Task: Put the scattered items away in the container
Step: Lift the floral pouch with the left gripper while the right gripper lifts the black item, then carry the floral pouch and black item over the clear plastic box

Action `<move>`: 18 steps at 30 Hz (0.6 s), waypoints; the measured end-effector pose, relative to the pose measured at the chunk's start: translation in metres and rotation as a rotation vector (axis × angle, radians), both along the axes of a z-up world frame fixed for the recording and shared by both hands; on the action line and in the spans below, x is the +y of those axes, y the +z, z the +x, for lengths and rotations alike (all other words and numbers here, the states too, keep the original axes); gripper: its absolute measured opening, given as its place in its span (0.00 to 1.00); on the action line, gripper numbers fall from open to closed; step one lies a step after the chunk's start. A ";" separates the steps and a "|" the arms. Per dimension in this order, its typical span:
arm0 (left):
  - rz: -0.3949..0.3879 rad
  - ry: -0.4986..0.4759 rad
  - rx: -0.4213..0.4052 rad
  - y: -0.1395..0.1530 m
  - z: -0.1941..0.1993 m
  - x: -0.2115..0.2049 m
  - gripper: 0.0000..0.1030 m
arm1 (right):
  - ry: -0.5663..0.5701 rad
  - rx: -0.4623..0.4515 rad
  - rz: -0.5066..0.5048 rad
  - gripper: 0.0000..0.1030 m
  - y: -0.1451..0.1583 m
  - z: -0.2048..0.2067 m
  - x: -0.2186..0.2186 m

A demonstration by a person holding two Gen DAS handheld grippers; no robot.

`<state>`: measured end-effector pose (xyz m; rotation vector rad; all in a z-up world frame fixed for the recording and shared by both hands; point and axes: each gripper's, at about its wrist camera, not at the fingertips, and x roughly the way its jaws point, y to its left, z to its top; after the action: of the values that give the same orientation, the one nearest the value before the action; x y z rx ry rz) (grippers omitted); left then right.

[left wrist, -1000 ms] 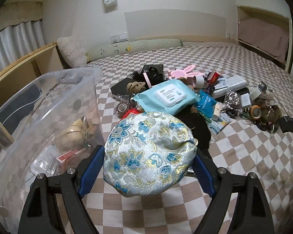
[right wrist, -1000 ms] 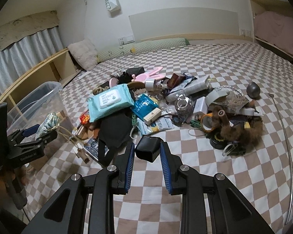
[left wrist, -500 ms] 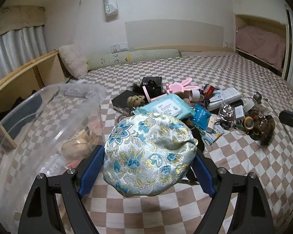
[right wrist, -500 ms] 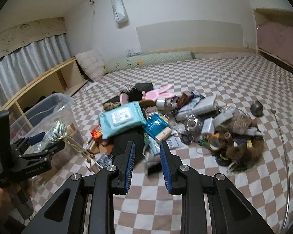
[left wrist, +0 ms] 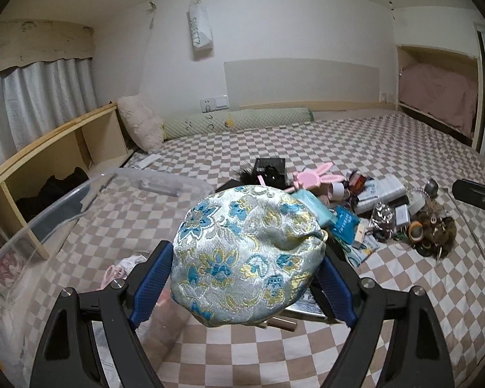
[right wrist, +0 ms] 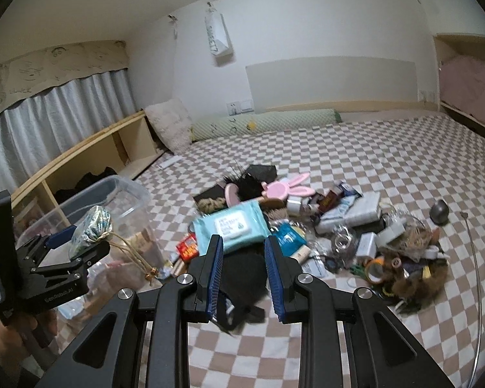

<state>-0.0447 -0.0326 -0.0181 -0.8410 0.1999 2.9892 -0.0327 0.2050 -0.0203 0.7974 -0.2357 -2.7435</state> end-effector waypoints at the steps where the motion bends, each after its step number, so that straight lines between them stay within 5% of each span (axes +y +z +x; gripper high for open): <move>1: 0.002 0.005 0.007 0.003 0.001 -0.002 0.84 | 0.005 0.007 0.000 0.27 0.003 0.000 -0.003; 18: 0.031 0.090 0.087 0.047 0.012 -0.045 0.84 | 0.088 0.082 0.003 0.27 0.043 -0.008 -0.052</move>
<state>-0.0326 -0.0778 0.0285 -0.7371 0.1203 3.1065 -0.0404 0.1531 0.0232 0.6781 -0.1761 -2.6869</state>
